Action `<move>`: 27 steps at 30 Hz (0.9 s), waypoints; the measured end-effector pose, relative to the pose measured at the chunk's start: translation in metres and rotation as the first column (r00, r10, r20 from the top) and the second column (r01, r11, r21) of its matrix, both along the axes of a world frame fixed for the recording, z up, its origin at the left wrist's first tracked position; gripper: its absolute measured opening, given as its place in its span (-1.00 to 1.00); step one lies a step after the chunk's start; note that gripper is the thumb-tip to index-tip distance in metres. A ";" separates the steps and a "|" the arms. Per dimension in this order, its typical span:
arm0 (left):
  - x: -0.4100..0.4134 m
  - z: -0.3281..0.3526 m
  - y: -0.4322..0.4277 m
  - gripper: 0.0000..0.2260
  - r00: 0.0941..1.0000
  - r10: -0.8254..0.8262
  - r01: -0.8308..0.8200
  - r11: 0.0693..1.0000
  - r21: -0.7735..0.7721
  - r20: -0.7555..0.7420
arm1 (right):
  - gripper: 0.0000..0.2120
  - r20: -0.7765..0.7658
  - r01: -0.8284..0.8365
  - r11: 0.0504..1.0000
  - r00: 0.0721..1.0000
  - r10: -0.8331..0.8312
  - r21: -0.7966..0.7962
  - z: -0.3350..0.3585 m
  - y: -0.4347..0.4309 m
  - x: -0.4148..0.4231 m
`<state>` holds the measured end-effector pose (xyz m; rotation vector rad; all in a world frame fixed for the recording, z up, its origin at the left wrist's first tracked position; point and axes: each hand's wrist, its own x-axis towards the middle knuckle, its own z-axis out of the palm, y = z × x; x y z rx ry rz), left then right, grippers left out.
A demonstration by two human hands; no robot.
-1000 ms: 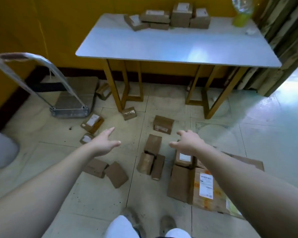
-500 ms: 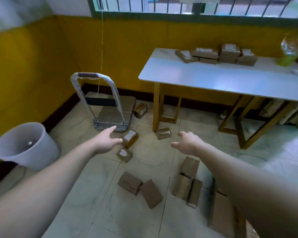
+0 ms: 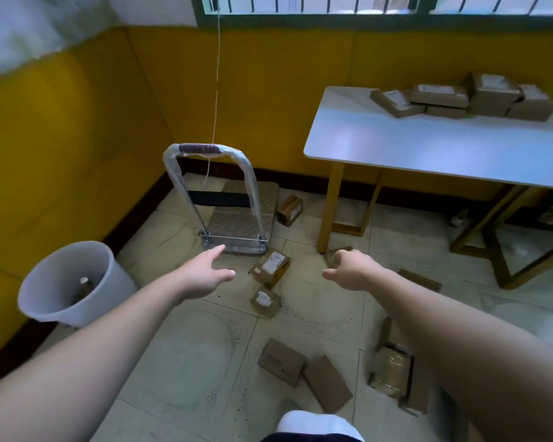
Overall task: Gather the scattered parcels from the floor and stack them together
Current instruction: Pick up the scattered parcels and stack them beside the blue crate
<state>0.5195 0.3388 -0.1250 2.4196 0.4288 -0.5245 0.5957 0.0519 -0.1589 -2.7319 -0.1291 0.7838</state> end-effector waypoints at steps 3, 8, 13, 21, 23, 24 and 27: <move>0.026 -0.010 0.026 -0.35 0.998 0.018 -0.018 1.000 0.000 -0.052 | -0.36 -0.045 -0.003 1.000 0.999 0.002 -0.013 -0.017 0.027 0.030; 0.072 -0.045 0.054 -0.37 0.987 0.031 -0.037 0.999 -0.032 -0.160 | -0.36 -0.118 0.051 0.999 0.992 -0.051 -0.006 -0.055 0.062 0.061; 0.115 -0.105 0.054 -0.39 0.957 -0.065 0.040 0.995 -0.093 -0.282 | -0.36 -0.235 0.195 0.981 0.954 -0.184 0.024 -0.108 0.081 0.060; 0.155 -0.270 0.062 -0.42 0.836 -0.302 0.255 0.953 -0.162 -0.459 | -0.38 -0.385 0.585 0.810 0.756 -0.529 0.036 -0.248 0.108 0.029; 0.153 -0.321 0.066 -0.41 0.801 -0.319 0.269 0.948 -0.171 -0.506 | -0.38 -0.406 0.642 0.766 0.705 -0.581 0.019 -0.294 0.113 0.015; 0.151 -0.347 0.068 -0.40 0.786 -0.320 0.269 0.947 -0.174 -0.529 | -0.39 -0.417 0.663 0.749 0.683 -0.600 0.009 -0.319 0.114 0.008; 0.140 -0.427 0.068 -0.39 0.757 -0.305 0.240 0.952 -0.189 -0.578 | -0.41 -0.478 0.716 0.698 0.614 -0.628 0.002 -0.398 0.114 -0.011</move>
